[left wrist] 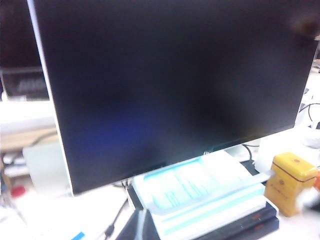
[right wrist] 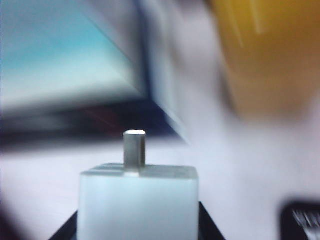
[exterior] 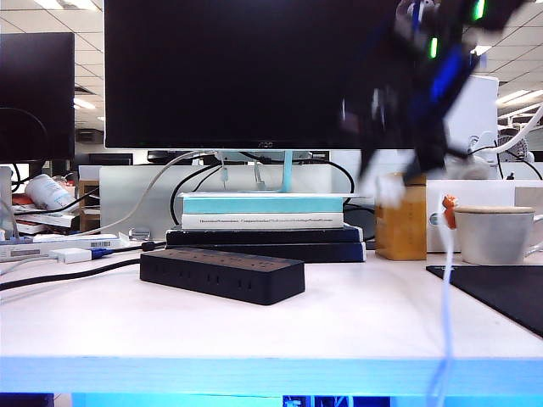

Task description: Plug the white charger into the left socket.

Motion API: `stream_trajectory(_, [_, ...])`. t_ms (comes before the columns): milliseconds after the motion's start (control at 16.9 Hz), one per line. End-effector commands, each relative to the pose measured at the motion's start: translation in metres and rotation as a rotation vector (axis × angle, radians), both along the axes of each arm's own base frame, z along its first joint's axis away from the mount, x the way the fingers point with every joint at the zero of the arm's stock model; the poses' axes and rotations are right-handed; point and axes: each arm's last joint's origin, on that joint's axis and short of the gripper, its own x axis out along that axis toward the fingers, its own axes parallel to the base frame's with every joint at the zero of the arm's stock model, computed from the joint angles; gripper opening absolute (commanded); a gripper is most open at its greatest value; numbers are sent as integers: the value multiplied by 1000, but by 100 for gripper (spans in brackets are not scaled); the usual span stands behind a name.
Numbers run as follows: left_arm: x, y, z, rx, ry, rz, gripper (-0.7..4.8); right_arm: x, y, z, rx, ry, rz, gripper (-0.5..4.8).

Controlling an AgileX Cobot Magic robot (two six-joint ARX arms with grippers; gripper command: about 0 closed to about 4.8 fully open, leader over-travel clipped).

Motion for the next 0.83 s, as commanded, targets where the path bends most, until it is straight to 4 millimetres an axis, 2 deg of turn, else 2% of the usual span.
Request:
stream_trajectory(59, [-2,-2,7,60,-91,-52,-5,-6,4,56,194,-112,147,116])
stream_trajectory(178, [0,-10,9,188,-199,-181,-5,-10,7,84,377,-113,204,116])
stream_trajectory(296, [0,-25,10,347,-346,-313,-5,-11,11,105,624,-29,227,116])
stream_trajectory(474, [6,-59,0,546,-505,-455,-5,-14,19,131,951,84,448,116])
stream_trajectory(651, [10,-83,-6,675,-621,-483,-5,-15,21,144,1135,264,423,116])
stream_trajectory(770, [11,-90,-5,773,-722,-434,-5,-16,23,147,1196,336,396,116])
stream_trajectory(829, [11,-93,-2,807,-799,-409,-5,-18,24,152,1206,314,436,116])
